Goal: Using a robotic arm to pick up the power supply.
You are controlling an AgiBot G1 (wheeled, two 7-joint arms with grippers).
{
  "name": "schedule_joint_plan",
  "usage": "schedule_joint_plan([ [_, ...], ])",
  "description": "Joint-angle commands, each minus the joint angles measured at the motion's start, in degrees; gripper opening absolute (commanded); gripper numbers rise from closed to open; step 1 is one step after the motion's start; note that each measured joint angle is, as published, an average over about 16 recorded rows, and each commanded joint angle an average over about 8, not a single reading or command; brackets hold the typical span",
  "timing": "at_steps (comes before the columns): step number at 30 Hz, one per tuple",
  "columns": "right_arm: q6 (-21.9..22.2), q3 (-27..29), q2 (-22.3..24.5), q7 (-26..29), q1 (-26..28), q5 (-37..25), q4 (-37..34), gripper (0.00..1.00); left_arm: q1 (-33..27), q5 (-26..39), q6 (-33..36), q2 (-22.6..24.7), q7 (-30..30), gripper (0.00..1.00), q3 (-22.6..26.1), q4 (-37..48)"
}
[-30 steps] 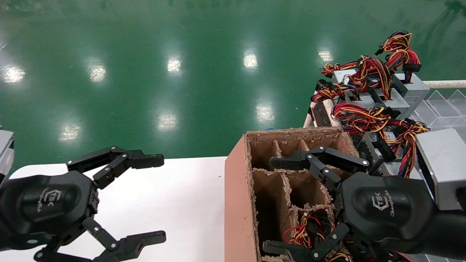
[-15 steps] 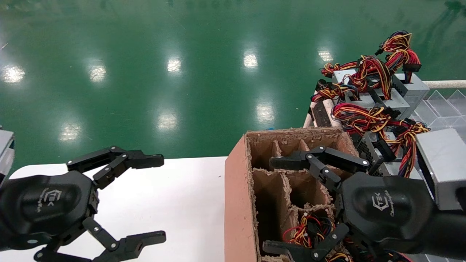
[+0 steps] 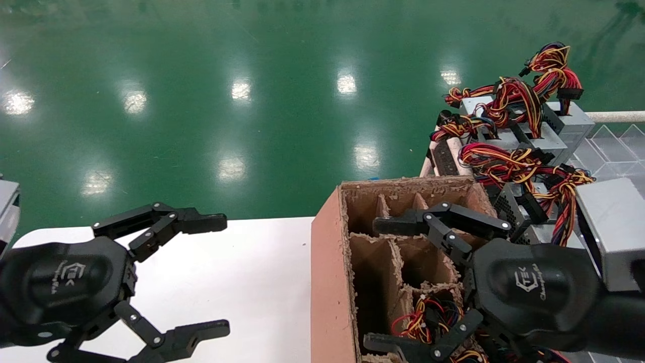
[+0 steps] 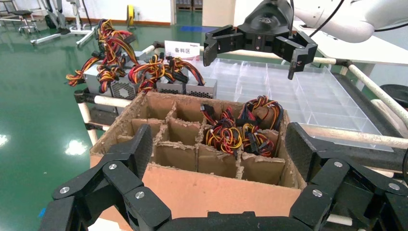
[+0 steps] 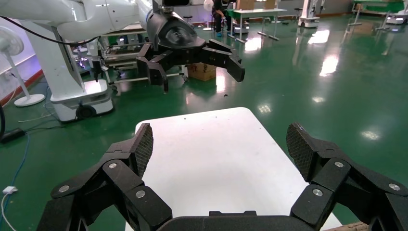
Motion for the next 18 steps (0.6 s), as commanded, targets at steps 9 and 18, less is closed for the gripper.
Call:
schedule_joint_plan([
  [9,1.53,-2.83,5.66,3.66,2.48,-10.91,0.19,1.0,0.0,0.0,0.0,0.0,0.0,0.0,0.0,0.0],
  [18,2.16,-3.38,12.13,6.85,1.55,-15.7,1.13,0.87,0.0,0.0,0.0,0.0,0.0,0.0,0.0,0.0],
])
